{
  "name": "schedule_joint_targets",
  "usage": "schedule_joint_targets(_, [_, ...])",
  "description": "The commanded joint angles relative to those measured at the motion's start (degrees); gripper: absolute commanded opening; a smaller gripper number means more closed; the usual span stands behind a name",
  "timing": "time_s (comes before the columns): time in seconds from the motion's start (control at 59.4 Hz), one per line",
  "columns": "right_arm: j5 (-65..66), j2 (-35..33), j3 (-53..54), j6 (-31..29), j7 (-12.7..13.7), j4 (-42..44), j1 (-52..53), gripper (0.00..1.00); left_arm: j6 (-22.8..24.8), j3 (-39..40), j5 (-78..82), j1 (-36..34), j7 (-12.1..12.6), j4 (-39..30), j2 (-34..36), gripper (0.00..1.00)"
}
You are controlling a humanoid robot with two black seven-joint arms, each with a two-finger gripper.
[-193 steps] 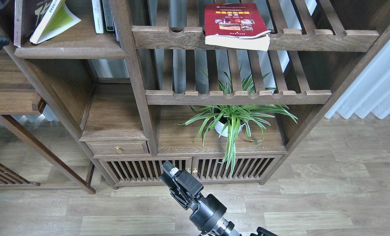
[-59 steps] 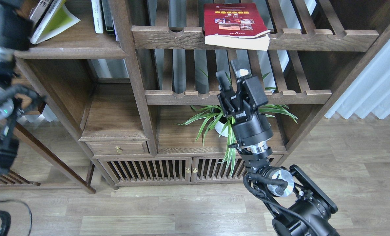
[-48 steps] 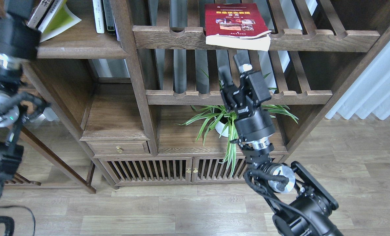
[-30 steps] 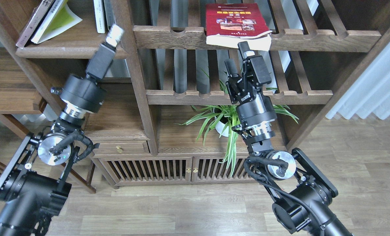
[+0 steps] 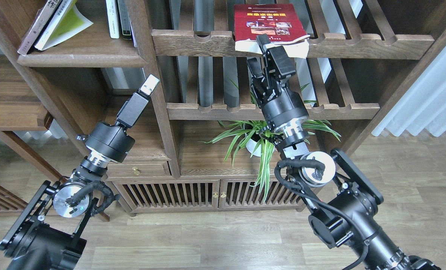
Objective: Organize books on shelf
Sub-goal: 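Reach the right gripper up toward the red book on the upper shelf, then grasp the red book with the right gripper and pull it down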
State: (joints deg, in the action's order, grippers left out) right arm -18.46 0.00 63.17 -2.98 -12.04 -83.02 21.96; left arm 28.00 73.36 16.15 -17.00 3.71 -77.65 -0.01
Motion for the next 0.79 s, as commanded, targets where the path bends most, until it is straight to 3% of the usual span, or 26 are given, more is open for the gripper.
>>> schedule_joint_targets(0.0, [0.0, 0.0, 0.0, 3.4, -0.1, -0.1, 1.6, 0.81, 0.0, -0.2, -0.1, 0.1, -0.1, 0.4, 0.0, 0.98])
schedule_joint_targets(0.152, [0.0, 0.0, 0.0, 6.3, -0.2, -0.1, 3.4, 0.81, 0.0, 0.0, -0.1, 0.0, -0.1, 0.4, 0.0, 0.98])
schedule_joint_targets(0.775, [-0.2, 0.0, 6.9, 29.8, -0.5, -0.3, 12.0, 0.78, 0.0, 2.1, -0.1, 0.0, 0.1, 0.3, 0.0, 0.98])
